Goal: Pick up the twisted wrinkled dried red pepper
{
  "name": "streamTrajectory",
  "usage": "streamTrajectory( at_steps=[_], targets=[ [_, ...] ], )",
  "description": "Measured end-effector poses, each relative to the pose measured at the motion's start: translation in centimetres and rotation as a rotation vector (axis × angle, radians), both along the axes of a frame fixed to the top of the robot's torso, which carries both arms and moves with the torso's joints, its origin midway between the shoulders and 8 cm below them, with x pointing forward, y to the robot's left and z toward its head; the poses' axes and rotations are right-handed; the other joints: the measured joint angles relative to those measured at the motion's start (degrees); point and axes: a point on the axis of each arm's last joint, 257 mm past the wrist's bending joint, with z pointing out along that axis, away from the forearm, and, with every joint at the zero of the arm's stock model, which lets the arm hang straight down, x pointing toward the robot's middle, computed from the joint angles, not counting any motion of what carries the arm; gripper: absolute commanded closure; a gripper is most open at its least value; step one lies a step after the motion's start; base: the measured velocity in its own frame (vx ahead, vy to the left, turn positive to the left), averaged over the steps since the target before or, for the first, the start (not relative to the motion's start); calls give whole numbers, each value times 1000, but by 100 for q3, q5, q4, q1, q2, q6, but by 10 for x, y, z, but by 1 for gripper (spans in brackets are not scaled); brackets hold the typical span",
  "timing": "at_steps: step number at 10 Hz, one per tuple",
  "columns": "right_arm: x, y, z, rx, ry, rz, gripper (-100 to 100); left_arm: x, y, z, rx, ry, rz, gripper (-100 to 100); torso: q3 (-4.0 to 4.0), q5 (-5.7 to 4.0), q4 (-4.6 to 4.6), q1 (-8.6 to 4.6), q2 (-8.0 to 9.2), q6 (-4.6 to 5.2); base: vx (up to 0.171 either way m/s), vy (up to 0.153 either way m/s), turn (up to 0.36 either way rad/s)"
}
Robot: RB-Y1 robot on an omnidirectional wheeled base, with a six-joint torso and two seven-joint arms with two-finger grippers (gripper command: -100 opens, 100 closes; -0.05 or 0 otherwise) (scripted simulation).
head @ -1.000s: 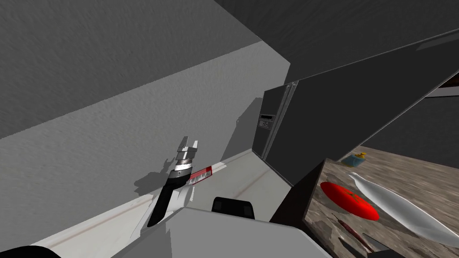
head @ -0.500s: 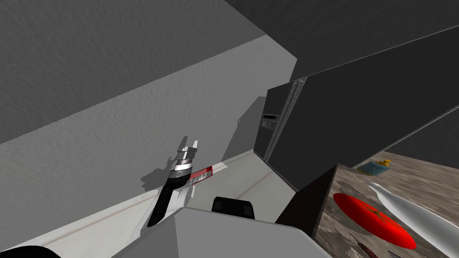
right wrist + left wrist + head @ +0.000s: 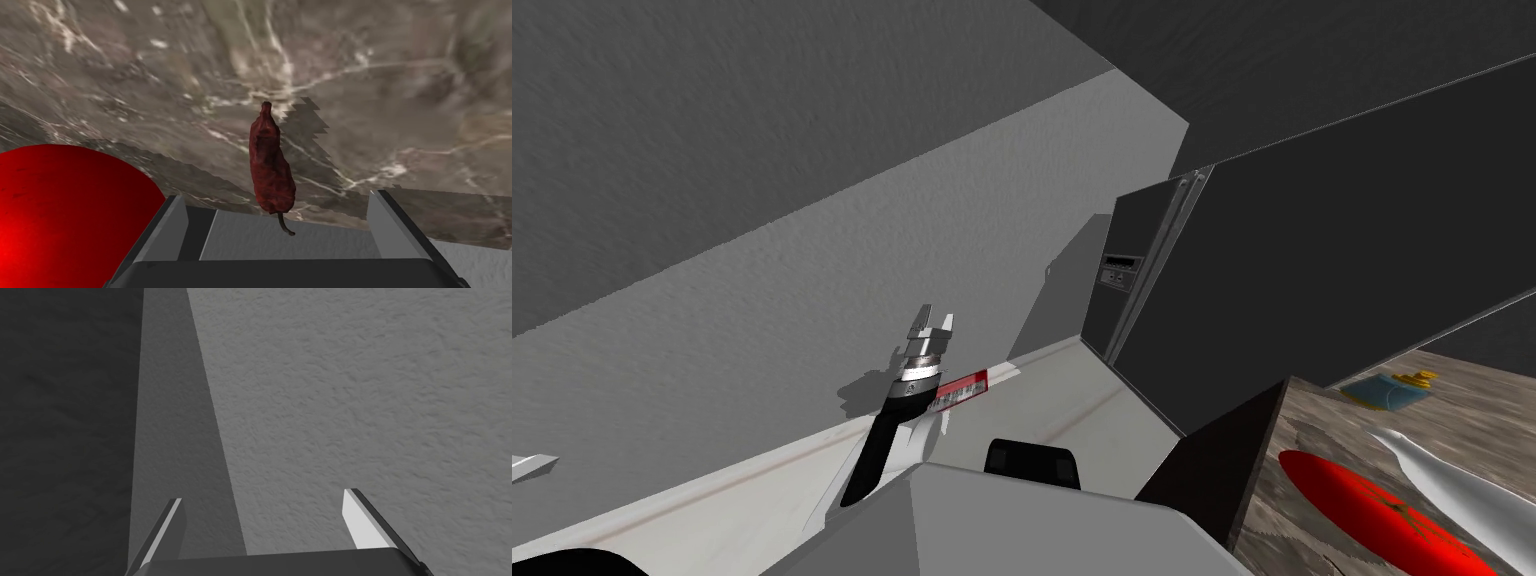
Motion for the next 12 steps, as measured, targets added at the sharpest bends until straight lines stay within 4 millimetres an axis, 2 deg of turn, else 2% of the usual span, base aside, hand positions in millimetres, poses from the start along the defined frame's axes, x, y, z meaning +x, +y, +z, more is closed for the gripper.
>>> streamTrajectory(
  at_steps=[1, 2, 6, 7, 8, 11, 12],
  targets=[
    [-4, 1, -5, 1, 0, -8, -100, 0, 0, 0, 0, 0, 0, 0, -1, -6, 0, -3, -1, -1, 7, -8, 9],
    [-5, 1, -5, 1, 1, -8, 100, 0, 0, 0, 0, 0, 0, 0, -1, -11, 0, -9, -1, -2, 0, 0, 0],
    [-5, 1, -5, 2, 1, -8, 100, 0, 0, 0, 0, 0, 0, 0, 0, -15, 1, -14, 1, -2, 0, 0, 0],
    [-5, 1, -5, 2, 1, -8, 0, 0, 0, 0, 0, 0, 0, 0, 1, -15, 1, -14, 1, -2, 0, 0, 0],
    [-5, 1, -5, 2, 1, -8, 100, 0, 0, 0, 0, 0, 0, 0, 1, -15, 1, -14, 1, -2, -17, 6, -137],
    [6, 2, 10, -1, 2, 18, 100, 0, 0, 0, 0, 0, 0, 0, 9, -10, 4, -3, 15, 1, -22, 15, -83],
    [7, 3, 11, -1, 2, 19, 0, 0, 0, 0, 0, 0, 0, 0, 6, -14, 3, -7, 10, -1, 0, 0, 0]
  ],
)
